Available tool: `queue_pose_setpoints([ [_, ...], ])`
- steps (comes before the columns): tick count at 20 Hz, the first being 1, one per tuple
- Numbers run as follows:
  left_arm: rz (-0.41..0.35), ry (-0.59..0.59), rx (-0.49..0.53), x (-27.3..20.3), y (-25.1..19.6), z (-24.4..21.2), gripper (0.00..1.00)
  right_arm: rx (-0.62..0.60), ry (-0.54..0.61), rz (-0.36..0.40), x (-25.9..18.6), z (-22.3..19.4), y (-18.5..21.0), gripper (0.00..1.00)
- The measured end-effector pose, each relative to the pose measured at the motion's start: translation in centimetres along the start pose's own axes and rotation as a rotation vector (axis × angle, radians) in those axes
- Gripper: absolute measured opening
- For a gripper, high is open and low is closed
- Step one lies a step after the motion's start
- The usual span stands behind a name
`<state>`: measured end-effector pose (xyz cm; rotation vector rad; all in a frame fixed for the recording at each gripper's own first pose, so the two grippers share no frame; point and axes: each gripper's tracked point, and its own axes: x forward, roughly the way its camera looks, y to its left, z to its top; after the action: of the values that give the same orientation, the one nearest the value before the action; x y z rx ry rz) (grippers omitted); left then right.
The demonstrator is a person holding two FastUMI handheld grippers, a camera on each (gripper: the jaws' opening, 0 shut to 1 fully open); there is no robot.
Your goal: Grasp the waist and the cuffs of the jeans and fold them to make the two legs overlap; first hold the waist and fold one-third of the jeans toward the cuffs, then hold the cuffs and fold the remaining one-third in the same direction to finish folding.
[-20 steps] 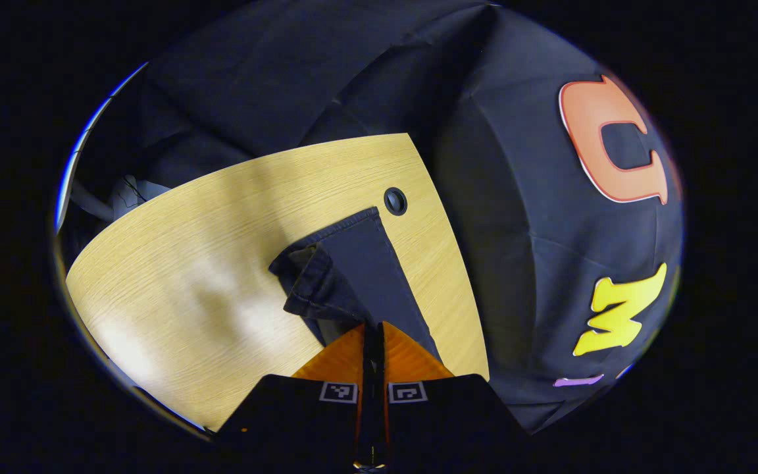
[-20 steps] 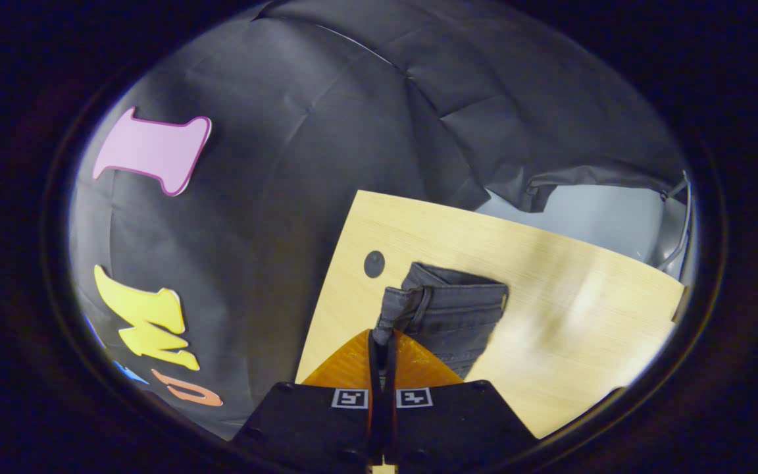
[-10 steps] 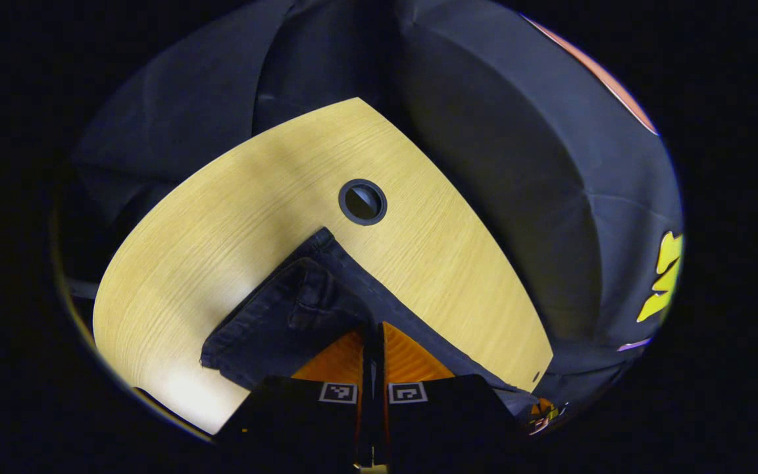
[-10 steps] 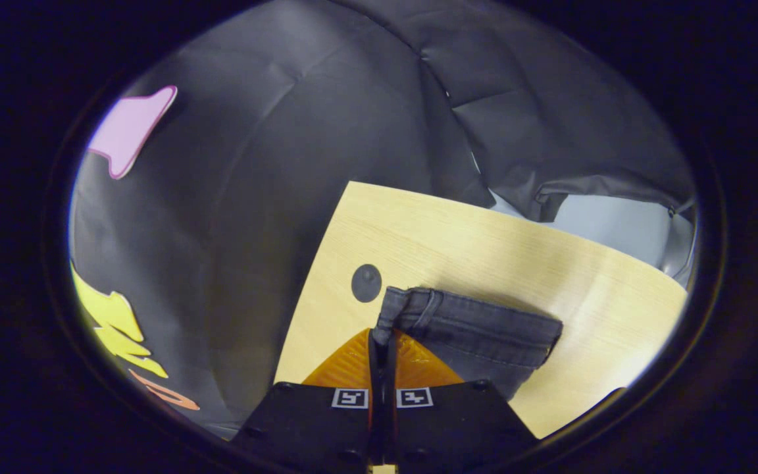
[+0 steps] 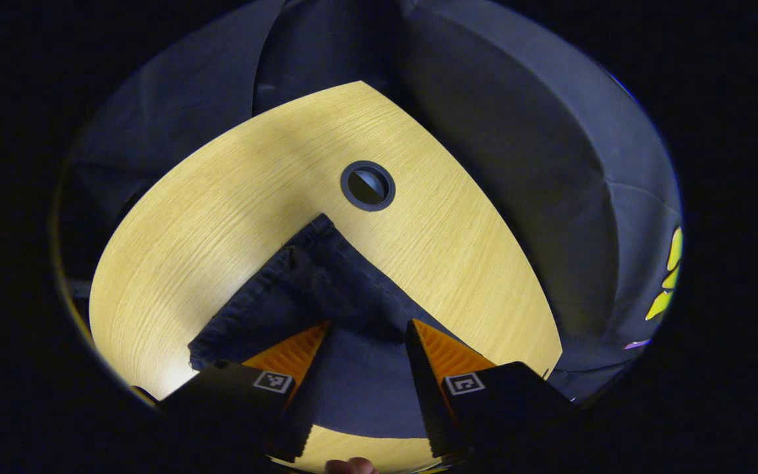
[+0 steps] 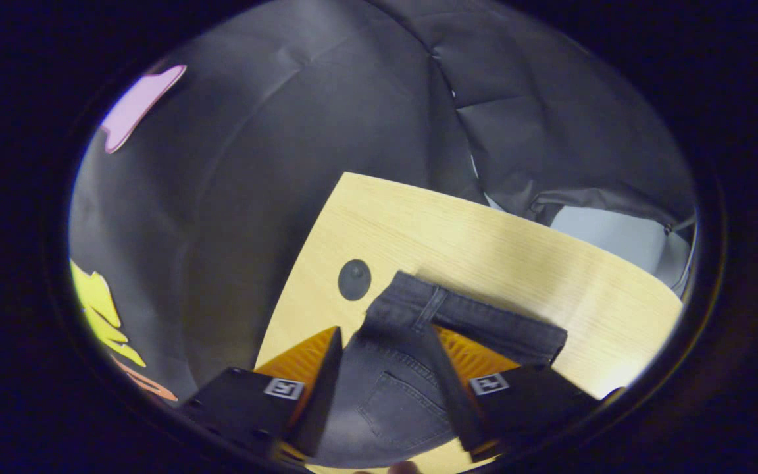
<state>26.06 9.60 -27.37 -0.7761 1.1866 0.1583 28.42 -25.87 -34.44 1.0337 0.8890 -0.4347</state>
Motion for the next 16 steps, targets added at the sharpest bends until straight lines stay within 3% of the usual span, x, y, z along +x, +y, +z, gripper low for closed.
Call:
queue_pose_setpoints([
  [1,-0.018,-0.018,0.036,-1.8,-1.5,0.2,0.84,-0.038,-0.013,0.008,-1.2,0.0,0.3,0.91],
  [4,-0.064,-0.097,0.21,-9.2,-7.0,0.4,0.92,-0.196,-0.064,0.038,-5.5,-0.4,1.1,0.91],
  [5,-0.08,-0.123,0.275,-12.0,-9.0,-0.1,0.82,-0.25,-0.085,0.056,-7.5,-0.8,1.5,0.88],
  [6,-0.099,-0.146,0.337,-14.7,-11.1,-0.8,0.82,-0.304,-0.108,0.074,-9.4,-1.2,1.6,0.89],
  [7,-0.116,-0.157,0.4,-17.5,-13.0,-2.0,0.96,-0.355,-0.131,0.089,-11.2,-1.9,1.5,0.89],
  [8,-0.123,-0.182,0.467,-20.2,-14.6,-3.1,0.88,-0.403,-0.151,0.105,-13.0,-2.6,1.3,0.88],
  [9,-0.123,-0.21,0.542,-22.5,-13.5,-8.8,0.92,-0.452,-0.171,0.115,-15.0,-3.4,0.8,0.96],
  [10,-0.109,-0.266,0.602,-21.6,-13.1,-7.2,0.92,-0.504,-0.196,0.115,-16.8,-4.0,0.0,0.96],
  [11,-0.104,-0.33,0.64,-24.0,-15.7,-7.7,0.93,-0.553,-0.229,0.116,-18.9,-4.5,-0.7,0.97],
  [16,-0.103,-0.613,0.696,-27.3,-15.9,-14.3,0.96,-0.705,-0.368,0.088,-26.3,-7.7,-5.0,0.98],
])
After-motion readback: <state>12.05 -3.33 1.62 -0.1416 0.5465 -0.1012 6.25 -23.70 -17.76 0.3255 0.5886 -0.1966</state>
